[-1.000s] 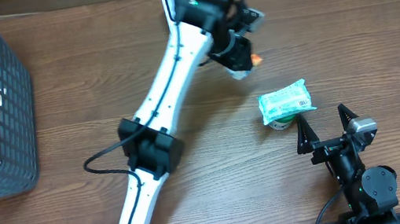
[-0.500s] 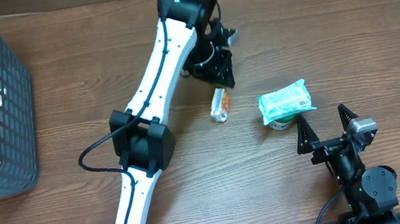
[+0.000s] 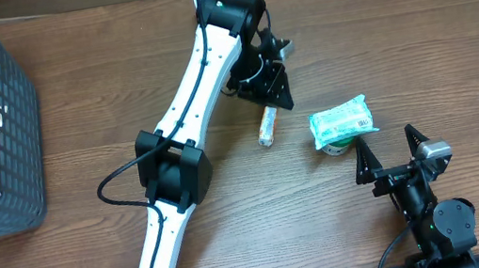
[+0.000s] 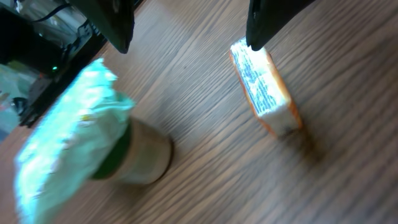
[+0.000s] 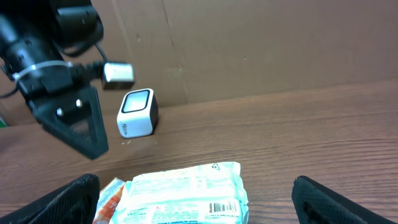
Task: Scan the item barcode
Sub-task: 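Move the left gripper down and grasp the green wipes pack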
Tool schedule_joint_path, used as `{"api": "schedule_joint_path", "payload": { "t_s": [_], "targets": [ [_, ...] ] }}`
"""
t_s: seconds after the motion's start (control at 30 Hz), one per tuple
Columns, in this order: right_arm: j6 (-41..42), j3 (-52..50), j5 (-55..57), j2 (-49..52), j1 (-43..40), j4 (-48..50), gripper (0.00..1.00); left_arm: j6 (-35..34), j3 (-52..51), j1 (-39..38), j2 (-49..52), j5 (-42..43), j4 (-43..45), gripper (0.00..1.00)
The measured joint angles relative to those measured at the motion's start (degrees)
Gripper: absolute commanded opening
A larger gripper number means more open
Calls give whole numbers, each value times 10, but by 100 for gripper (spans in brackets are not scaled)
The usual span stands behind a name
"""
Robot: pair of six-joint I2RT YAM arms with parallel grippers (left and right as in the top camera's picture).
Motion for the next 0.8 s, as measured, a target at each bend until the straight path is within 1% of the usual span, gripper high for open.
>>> {"api": "schedule_joint_path", "payload": {
  "t_s": [0.1,0.2,0.27,0.47,0.6,0.8],
  "targets": [
    [0,0,0,0,0,0,100,-1,31,-1,0,8,1,50],
    [0,0,0,0,0,0,100,5,50,-5,-1,13,9,65],
    [0,0,0,0,0,0,100,14,52,-12,-1,14,12,70],
    [0,0,0,0,0,0,100,54,51,-52,-1,10,19,72],
    [0,0,0,0,0,0,100,65,47,-81,-1,-6,32,71],
    [0,0,0,0,0,0,100,70,15,-111,-1,-30,57,75]
  ]
}}
